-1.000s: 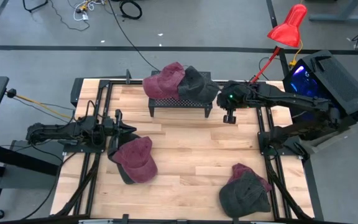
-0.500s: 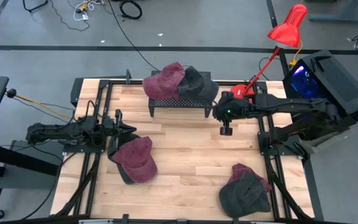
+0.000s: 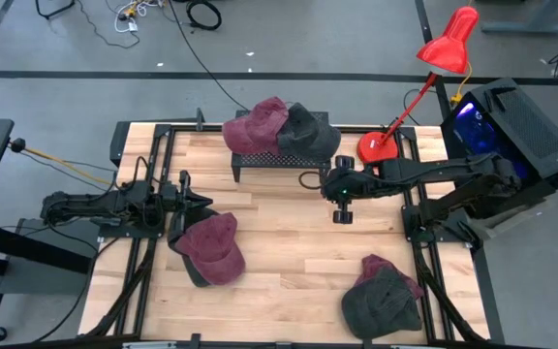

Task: Pick & Place hat
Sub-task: Move the right black cap

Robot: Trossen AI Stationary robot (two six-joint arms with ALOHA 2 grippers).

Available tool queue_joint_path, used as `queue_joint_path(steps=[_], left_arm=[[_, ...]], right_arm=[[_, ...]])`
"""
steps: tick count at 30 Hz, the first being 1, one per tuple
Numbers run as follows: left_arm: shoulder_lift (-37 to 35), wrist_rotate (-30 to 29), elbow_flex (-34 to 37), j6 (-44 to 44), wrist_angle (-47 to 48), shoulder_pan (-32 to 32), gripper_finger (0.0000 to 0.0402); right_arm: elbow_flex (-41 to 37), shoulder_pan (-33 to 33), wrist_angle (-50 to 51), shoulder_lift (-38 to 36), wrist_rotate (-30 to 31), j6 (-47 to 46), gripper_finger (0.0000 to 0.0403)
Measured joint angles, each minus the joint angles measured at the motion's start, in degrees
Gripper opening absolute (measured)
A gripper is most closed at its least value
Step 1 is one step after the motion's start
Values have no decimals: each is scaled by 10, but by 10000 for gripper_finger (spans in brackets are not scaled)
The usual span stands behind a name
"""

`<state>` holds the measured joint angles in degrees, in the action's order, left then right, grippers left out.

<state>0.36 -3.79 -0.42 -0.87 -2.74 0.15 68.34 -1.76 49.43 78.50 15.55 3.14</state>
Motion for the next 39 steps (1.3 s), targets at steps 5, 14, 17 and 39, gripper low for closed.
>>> queue_joint_path(steps=[5, 14, 17, 39], left_arm=[[0, 0, 0, 0, 0, 0, 21], [0, 0, 0, 0, 0, 0, 21], [0, 0, 0, 0, 0, 0, 21], [0, 0, 0, 0, 0, 0, 21]], right_arm=[[0, -7, -4, -1, 0, -38, 62], [0, -51, 7, -18, -37, -43, 80], [0, -70, 8, -28, -74, -44, 89], [0, -222, 8, -43, -99, -45, 133]])
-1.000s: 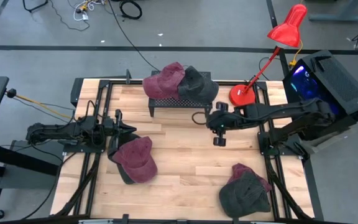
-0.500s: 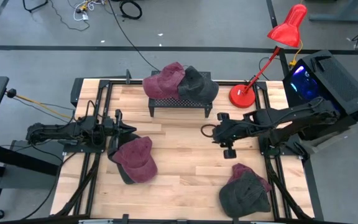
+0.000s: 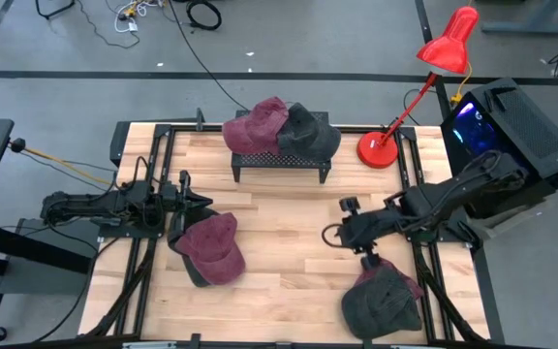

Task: Pick & Place hat
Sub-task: Move the right black cap

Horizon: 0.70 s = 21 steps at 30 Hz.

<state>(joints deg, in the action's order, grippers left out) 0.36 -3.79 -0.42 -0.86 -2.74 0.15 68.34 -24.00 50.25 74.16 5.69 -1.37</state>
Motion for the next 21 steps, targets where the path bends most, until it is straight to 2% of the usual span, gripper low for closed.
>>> queue_joint_path(steps=[5, 21], left_arm=[[0, 0, 0, 0, 0, 0, 21], [0, 0, 0, 0, 0, 0, 21]], right_arm=[[0, -30, 0, 13, -54, -38, 133], [0, -72, 3, 66, -53, -178, 133]])
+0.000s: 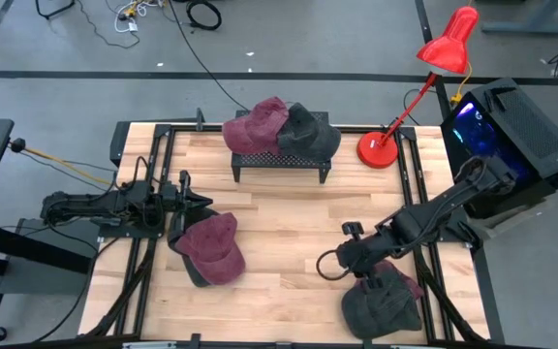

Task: Pick & Place hat
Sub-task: Move the right black cap

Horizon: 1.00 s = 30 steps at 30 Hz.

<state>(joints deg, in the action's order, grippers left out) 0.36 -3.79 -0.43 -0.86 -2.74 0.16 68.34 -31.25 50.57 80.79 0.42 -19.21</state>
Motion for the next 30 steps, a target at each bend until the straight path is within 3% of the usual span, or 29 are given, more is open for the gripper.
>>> queue_joint_path(steps=[21, 30], left_arm=[[0, 0, 0, 0, 0, 0, 21], [0, 0, 0, 0, 0, 0, 21]], right_arm=[[0, -112, 112, -3, -79, -111, 133], [0, -154, 169, -25, -67, -307, 135]])
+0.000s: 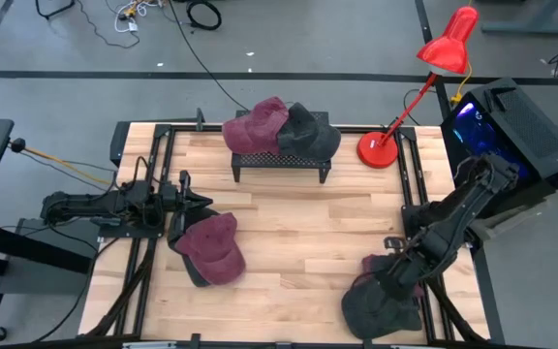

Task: Pick & Place hat
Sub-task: Move the right black cap

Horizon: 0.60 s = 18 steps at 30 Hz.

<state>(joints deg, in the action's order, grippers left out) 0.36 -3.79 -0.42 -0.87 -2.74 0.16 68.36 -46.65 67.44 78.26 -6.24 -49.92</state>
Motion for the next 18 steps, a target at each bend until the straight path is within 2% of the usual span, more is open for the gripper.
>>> queue_joint_path(steps=[6, 18], left_arm=[[0, 0, 0, 0, 0, 0, 21], [0, 0, 0, 0, 0, 0, 21]], right_arm=[[0, -41, 4, -2, 2, -124, 152], [0, -87, 18, -30, 10, -218, 206]])
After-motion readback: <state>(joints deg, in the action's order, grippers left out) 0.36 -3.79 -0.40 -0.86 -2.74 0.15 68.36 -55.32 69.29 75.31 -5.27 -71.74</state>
